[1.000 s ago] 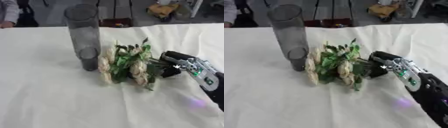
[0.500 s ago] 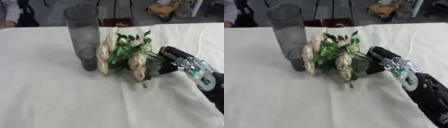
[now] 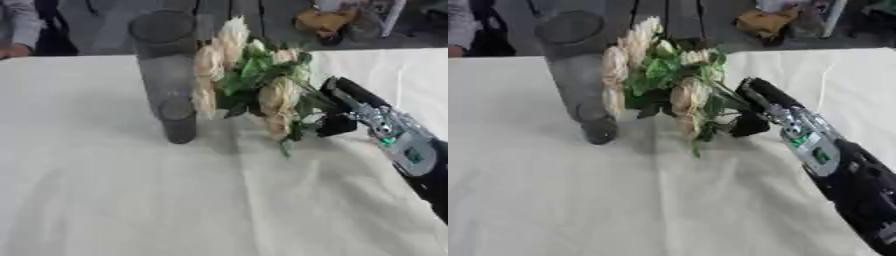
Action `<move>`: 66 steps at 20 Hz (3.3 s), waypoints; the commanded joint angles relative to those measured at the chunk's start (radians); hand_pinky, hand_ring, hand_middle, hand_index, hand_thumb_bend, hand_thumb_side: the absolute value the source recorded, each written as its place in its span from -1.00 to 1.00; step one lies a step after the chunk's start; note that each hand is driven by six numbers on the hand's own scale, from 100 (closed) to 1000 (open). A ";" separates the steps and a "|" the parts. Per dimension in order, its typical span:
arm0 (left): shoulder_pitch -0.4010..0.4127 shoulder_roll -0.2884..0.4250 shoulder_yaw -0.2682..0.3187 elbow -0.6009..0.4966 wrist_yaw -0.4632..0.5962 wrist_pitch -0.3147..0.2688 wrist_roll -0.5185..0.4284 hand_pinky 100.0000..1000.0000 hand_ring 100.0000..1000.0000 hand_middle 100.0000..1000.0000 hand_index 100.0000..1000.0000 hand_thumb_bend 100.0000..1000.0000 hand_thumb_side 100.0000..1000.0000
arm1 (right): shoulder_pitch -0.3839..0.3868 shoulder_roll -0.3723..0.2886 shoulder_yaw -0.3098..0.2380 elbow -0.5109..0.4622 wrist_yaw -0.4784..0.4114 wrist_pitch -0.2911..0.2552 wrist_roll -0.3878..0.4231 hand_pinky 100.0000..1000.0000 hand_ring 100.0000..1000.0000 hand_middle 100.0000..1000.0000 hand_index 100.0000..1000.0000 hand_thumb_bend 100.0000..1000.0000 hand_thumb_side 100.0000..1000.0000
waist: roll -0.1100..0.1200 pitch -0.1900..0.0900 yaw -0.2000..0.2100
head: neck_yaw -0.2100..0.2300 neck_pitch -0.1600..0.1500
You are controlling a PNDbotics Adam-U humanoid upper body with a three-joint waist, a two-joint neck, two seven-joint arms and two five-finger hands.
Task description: Arrange flowers into the vase.
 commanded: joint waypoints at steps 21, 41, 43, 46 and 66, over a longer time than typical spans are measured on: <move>0.002 0.009 -0.001 -0.014 -0.003 0.008 0.009 0.39 0.73 0.89 0.91 -1.00 1.00 | -0.227 0.064 -0.086 -0.223 -0.314 0.156 -0.181 -1.00 -1.00 -1.00 -1.00 -0.51 -0.32 | 0.000 -0.035 0.003 | -0.007 -0.029; 0.011 0.020 -0.014 -0.014 0.008 0.011 -0.004 0.38 0.73 0.89 0.91 -1.00 1.00 | -0.563 0.329 -0.169 -0.095 -0.342 0.082 -0.399 -1.00 -1.00 -1.00 -1.00 -0.61 -0.27 | -0.012 -0.046 0.032 | -0.043 -0.020; 0.009 0.021 -0.016 -0.014 0.009 0.011 -0.006 0.38 0.73 0.89 0.91 -1.00 1.00 | -0.587 0.345 -0.177 -0.073 -0.327 0.071 -0.412 -1.00 -1.00 -1.00 -1.00 -0.62 -0.27 | -0.014 -0.046 0.037 | -0.048 -0.026; 0.007 0.024 -0.016 -0.014 0.010 0.011 -0.007 0.38 0.73 0.89 0.91 -1.00 1.00 | -0.623 0.364 -0.187 -0.040 -0.301 0.057 -0.425 -1.00 -1.00 -1.00 -1.00 -0.66 -0.27 | -0.016 -0.044 0.044 | -0.056 -0.038; -0.016 0.031 -0.024 -0.014 0.018 0.007 -0.018 0.39 0.72 0.89 0.91 -1.00 1.00 | -0.734 0.486 -0.253 0.015 -0.255 0.023 -0.522 -1.00 -1.00 -1.00 -1.00 -0.78 -0.32 | -0.026 -0.024 0.098 | -0.112 -0.122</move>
